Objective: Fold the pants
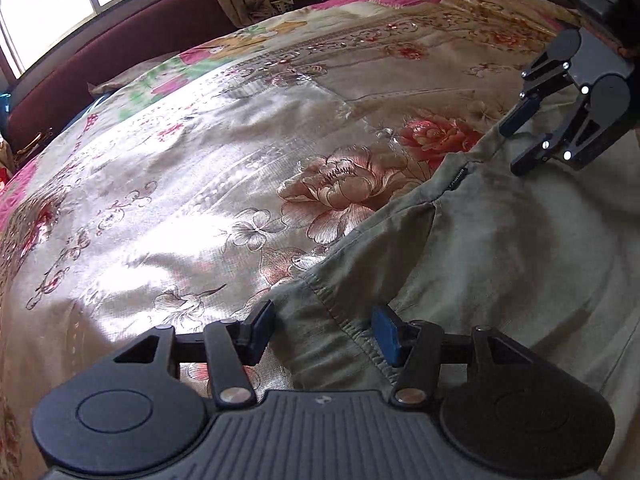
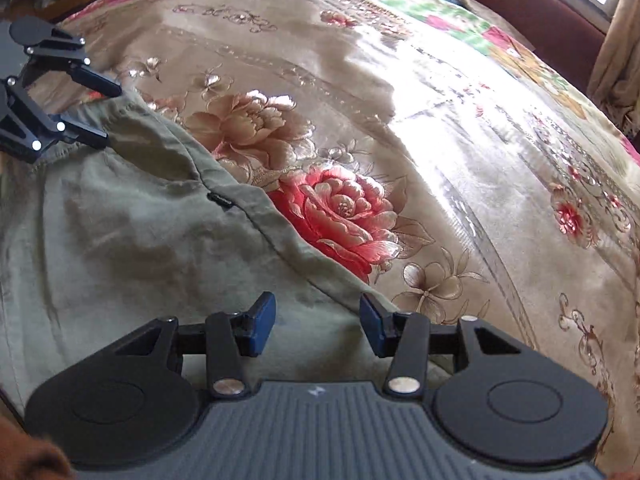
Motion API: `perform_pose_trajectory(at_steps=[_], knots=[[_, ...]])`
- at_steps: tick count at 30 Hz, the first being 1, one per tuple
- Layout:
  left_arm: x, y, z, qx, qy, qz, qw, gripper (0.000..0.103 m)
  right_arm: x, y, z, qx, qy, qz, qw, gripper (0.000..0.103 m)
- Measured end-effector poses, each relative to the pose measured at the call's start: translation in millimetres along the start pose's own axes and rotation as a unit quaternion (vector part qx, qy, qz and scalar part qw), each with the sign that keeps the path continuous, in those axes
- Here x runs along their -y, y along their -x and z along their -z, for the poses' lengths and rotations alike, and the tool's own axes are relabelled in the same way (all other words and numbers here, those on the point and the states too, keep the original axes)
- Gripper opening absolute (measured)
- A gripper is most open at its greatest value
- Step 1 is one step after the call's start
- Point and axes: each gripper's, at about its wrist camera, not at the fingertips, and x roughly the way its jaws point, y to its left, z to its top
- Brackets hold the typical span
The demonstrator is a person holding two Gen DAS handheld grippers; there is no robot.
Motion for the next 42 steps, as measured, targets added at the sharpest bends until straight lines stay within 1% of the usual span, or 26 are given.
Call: perform_pose_trajectory(at_steps=[1, 2, 3, 6, 8, 9, 11, 12, 13, 14, 15, 16, 17, 19, 22, 25, 28, 31, 32, 34, 36, 37, 38, 39, 40, 42], knots=[[0, -3, -1, -0.005, -0.006, 0.005, 1.0000, 0.069, 5, -5, 0, -0.009, 0.006, -0.007, 1.000, 0.049], [-1, -5, -2, -0.010, -0.013, 0.009, 0.9998, 0.071, 9, -7, 1, -0.008, 0.010, -0.011, 1.000, 0.058], [-1, -7, -4, -0.013, -0.017, 0.009, 0.9997, 0.072, 12, -9, 1, -0.006, 0.014, -0.009, 1.000, 0.064], [-5, -4, -8, -0.019, -0.024, 0.015, 0.9994, 0.072, 20, -8, -1, -0.010, 0.020, -0.009, 1.000, 0.064], [-4, -6, -7, -0.024, -0.031, 0.017, 0.9991, 0.072, 22, -9, -2, -0.016, 0.036, -0.002, 0.999, 0.064], [-3, -10, -7, -0.030, -0.033, 0.016, 0.9988, 0.072, 25, -13, -1, -0.021, 0.038, -0.010, 0.999, 0.064], [-3, -14, -9, -0.034, -0.043, 0.019, 0.9983, 0.072, 31, -19, -3, -0.031, 0.018, -0.022, 0.999, 0.064], [-10, -17, -12, -0.039, -0.034, 0.023, 0.9984, 0.070, 31, -20, -3, -0.037, 0.006, -0.024, 0.999, 0.062], [-14, -17, -14, -0.044, -0.024, 0.021, 0.9985, 0.064, 30, -19, -3, -0.038, 0.005, -0.024, 0.999, 0.058], [-17, -16, -14, -0.046, -0.022, 0.016, 0.9986, 0.053, 27, -16, -3, -0.040, 0.005, -0.029, 0.999, 0.040], [-17, -15, -15, -0.046, -0.023, 0.009, 0.9986, 0.045, 24, -13, -2, -0.046, 0.001, -0.032, 0.998, 0.019], [-14, -13, -14, -0.047, -0.027, 0.001, 0.9985, 0.039, 20, -9, 0, -0.051, -0.002, -0.031, 0.998, 0.009], [-10, -11, -14, -0.046, -0.035, -0.004, 0.9983, 0.036, 16, -6, 1, -0.055, -0.003, -0.025, 0.998, 0.003], [-1, -8, -13, -0.045, -0.052, -0.024, 0.9974, 0.029, 8, 2, 3, -0.051, -0.009, -0.012, 0.999, 0.003], [1, 3, -13, -0.035, -0.051, -0.041, 0.9973, 0.025, -5, 19, 3, -0.035, -0.002, 0.006, 0.999, 0.003], [-2, 29, -11, -0.015, -0.046, -0.055, 0.9973, 0.024, -8, 47, -2, 0.000, -0.014, 0.026, 1.000, 0.003], [0, 72, -4, 0.017, -0.043, -0.071, 0.9964, 0.024, -14, 86, -8, 0.047, -0.030, 0.034, 0.998, 0.003], [8, 124, 17, 0.056, -0.026, -0.081, 0.9948, 0.024, -36, 138, 1, 0.095, -0.041, 0.024, 0.994, 0.003], [11, 137, 25, 0.064, -0.019, -0.080, 0.9945, 0.024, -47, 153, 7, 0.106, -0.044, 0.017, 0.993, 0.003], [27, 171, 53, 0.077, -0.004, -0.076, 0.9941, 0.023, -73, 181, 27, 0.117, -0.043, 0.001, 0.992, 0.003], [45, 191, 78, 0.074, 0.003, -0.071, 0.9948, 0.023, -103, 196, 51, 0.106, -0.038, -0.020, 0.993, 0.003], [58, 198, 97, 0.065, 0.003, -0.063, 0.9959, 0.023, -120, 197, 67, 0.093, -0.034, -0.027, 0.995, 0.003], [68, 201, 108, 0.059, 0.004, -0.057, 0.9966, 0.023, -134, 194, 83, 0.077, -0.033, -0.034, 0.996, 0.003], [83, 200, 125, 0.045, 0.004, -0.044, 0.9980, 0.023, -145, 187, 99, 0.063, -0.038, -0.039, 0.997, 0.003], [94, 195, 138, 0.030, 0.002, -0.039, 0.9988, 0.023, -155, 177, 115, 0.047, -0.055, -0.047, 0.996, 0.004], [112, 185, 159, 0.005, 0.007, -0.040, 0.9991, 0.024, -173, 152, 143, 0.013, -0.098, -0.069, 0.993, 0.004]])
